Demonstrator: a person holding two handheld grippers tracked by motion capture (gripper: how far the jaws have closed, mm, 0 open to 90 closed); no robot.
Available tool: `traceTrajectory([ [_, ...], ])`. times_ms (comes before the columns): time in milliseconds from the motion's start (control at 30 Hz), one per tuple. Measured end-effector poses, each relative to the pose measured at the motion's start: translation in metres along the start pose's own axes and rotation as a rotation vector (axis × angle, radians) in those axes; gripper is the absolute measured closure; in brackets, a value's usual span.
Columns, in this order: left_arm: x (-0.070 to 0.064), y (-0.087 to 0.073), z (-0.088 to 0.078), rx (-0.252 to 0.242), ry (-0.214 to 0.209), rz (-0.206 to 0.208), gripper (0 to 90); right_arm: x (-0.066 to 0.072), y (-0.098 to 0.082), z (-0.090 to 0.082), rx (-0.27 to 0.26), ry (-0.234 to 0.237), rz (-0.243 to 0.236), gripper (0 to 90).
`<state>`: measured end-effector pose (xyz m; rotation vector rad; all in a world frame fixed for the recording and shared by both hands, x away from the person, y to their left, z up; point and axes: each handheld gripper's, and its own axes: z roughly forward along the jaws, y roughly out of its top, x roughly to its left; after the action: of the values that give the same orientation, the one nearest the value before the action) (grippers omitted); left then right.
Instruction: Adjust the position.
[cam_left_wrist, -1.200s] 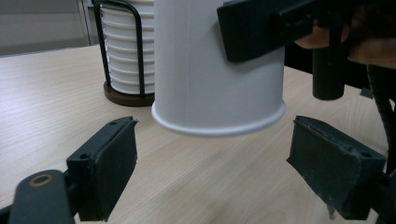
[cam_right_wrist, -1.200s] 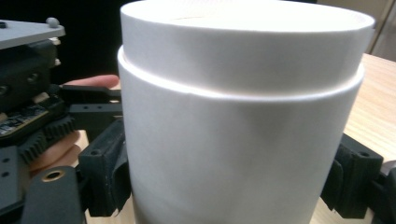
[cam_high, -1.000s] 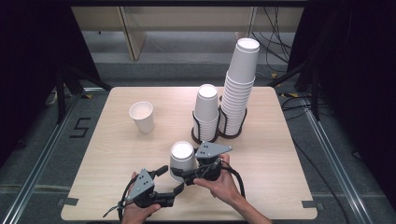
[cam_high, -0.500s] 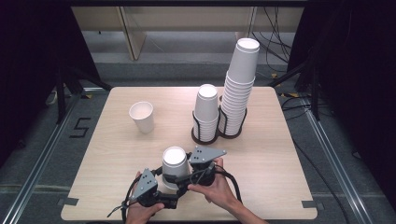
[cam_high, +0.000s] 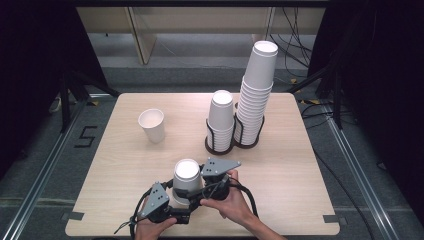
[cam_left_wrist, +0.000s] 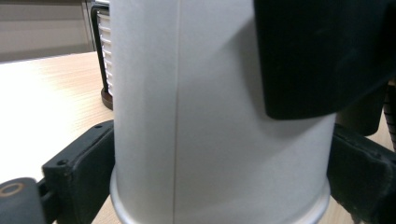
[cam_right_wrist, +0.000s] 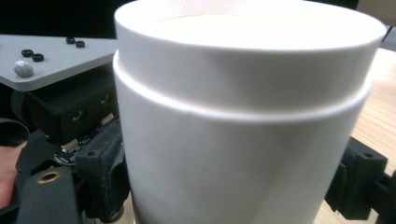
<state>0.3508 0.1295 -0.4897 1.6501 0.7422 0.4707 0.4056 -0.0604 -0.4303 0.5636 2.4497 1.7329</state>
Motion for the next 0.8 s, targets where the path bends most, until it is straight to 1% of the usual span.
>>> traceTrajectory([
  [33, 0.000, 0.000, 0.000, 0.000, 0.000, 0.000, 6.3, 0.000, 0.000, 0.000, 0.000, 0.000, 0.000, 16.9],
  [67, 0.000, 0.001, 0.000, 0.012, -0.003, 0.013, 6.6, 0.000, 0.000, 0.001, 0.002, 0.006, 0.006, 16.3],
  [133, 0.000, 0.001, -0.001, 0.014, -0.002, 0.018, 7.0, -0.001, 0.001, 0.000, 0.010, 0.002, -0.003, 16.1],
  [167, 0.001, 0.002, -0.001, 0.026, 0.002, 0.039, 7.1, -0.002, 0.003, -0.002, 0.009, -0.001, -0.019, 15.9],
  [200, 0.001, 0.002, -0.001, 0.026, 0.002, 0.039, 7.3, -0.002, 0.003, -0.002, 0.009, -0.001, -0.019, 15.9],
  [233, 0.002, 0.001, 0.000, 0.024, 0.000, 0.047, 7.3, -0.002, 0.004, -0.001, -0.002, 0.027, -0.008, 15.9],
  [267, 0.003, 0.001, -0.001, 0.050, 0.003, 0.062, 7.4, -0.002, 0.006, -0.005, 0.006, 0.030, 0.002, 15.9],
  [300, 0.004, 0.001, -0.002, 0.065, -0.003, 0.088, 7.7, -0.003, 0.012, -0.011, 0.007, 0.020, -0.020, 15.8],
  [333, 0.004, 0.001, -0.002, 0.065, -0.003, 0.088, 7.7, -0.003, 0.012, -0.011, 0.007, 0.020, -0.020, 15.8],
  [367, 0.004, 0.002, -0.003, 0.092, -0.011, 0.122, 7.7, -0.003, 0.019, -0.017, 0.051, 0.037, -0.032, 16.1],
  [400, 0.004, 0.002, -0.003, 0.092, -0.011, 0.122, 7.8, -0.003, 0.021, -0.020, 0.063, 0.033, -0.048, 16.0],
  [433, 0.005, 0.002, -0.004, 0.095, -0.010, 0.162, 7.8, -0.003, 0.024, -0.024, 0.076, 0.043, -0.055, 16.4],
  [467, 0.005, 0.003, -0.004, 0.109, -0.023, 0.176, 7.8, -0.003, 0.024, -0.024, 0.076, 0.043, -0.055, 16.4],
  [500, 0.004, 0.002, -0.004, 0.112, -0.024, 0.184, 7.8, -0.004, 0.025, -0.027, 0.082, 0.047, -0.061, 17.2],
  [567, 0.003, 0.003, -0.005, 0.134, -0.026, 0.211, 7.9, -0.003, 0.027, -0.031, 0.113, 0.065, -0.054, 17.1],
  [600, 0.001, 0.003, -0.004, 0.143, -0.030, 0.232, 7.8, -0.004, 0.028, -0.032, 0.129, 0.071, -0.055, 17.1],
  [633, 0.000, 0.003, -0.005, 0.159, -0.032, 0.255, 7.9, -0.004, 0.029, -0.034, 0.131, 0.076, -0.060, 17.1],
  [667, 0.000, 0.003, -0.005, 0.179, -0.039, 0.274, 7.9, -0.004, 0.028, -0.035, 0.142, 0.090, -0.054, 17.1],
  [700, 0.000, 0.003, -0.005, 0.184, -0.043, 0.284, 7.9, -0.005, 0.028, -0.036, 0.162, 0.086, -0.064, 17.1],
  [733, -0.001, 0.002, -0.005, 0.208, -0.052, 0.315, 7.9, -0.005, 0.027, -0.036, 0.192, 0.096, -0.059, 17.0],
  [767, -0.001, 0.002, -0.005, 0.208, -0.052, 0.315, 7.9, -0.005, 0.027, -0.036, 0.192, 0.096, -0.059, 17.0],
  [800, -0.001, 0.002, -0.006, 0.233, -0.071, 0.332, 7.9, -0.006, 0.025, -0.035, 0.220, 0.112, -0.052, 17.1],
])
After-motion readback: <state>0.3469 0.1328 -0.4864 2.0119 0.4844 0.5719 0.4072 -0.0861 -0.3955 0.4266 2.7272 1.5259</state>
